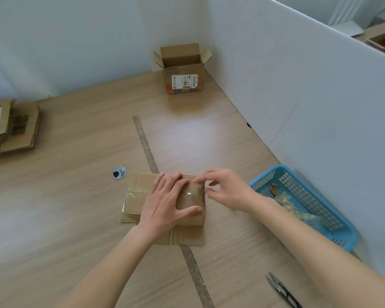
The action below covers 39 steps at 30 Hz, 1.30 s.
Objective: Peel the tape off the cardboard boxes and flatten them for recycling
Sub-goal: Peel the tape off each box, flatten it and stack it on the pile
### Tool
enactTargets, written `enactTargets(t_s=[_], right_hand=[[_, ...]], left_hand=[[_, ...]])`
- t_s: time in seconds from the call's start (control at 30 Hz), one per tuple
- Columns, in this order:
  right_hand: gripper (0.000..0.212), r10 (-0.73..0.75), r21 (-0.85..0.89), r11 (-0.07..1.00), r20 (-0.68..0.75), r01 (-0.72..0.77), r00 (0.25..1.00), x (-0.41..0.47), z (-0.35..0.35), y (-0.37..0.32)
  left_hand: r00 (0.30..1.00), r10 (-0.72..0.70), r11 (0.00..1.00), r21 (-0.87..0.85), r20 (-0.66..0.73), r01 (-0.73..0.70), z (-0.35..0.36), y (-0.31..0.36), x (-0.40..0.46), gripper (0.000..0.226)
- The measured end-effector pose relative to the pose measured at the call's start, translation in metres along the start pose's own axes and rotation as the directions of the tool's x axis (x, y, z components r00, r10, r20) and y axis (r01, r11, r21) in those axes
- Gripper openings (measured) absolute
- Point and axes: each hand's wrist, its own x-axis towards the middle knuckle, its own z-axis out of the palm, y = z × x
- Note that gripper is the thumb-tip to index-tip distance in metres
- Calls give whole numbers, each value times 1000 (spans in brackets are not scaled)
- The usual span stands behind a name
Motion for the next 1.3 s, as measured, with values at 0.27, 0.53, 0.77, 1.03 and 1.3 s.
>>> enactTargets(t_s=[0.27, 0.53, 0.77, 1.03, 1.3], right_hand=[[29, -144, -210, 962, 152, 174, 978, 15, 12, -1], [14, -317, -443, 812, 213, 380, 924, 26, 20, -7], [16, -272, -438, 855, 75, 277, 959, 29, 31, -1], [19, -116, -506, 858, -25, 88, 993, 16, 40, -1], [26, -142, -434, 893, -15, 122, 990, -31, 38, -3]], left_hand=[[994, -109, 993, -30, 23, 110, -12, -8, -1, 110], [994, -96, 979, -174, 60, 105, -12, -18, -4, 106], [982, 28, 984, -176, 185, 5, -18, -30, 2, 109], [999, -48, 993, 108, -18, 50, -32, -37, 0, 108], [800, -600, 795, -129, -19, 593, -21, -3, -43, 82]])
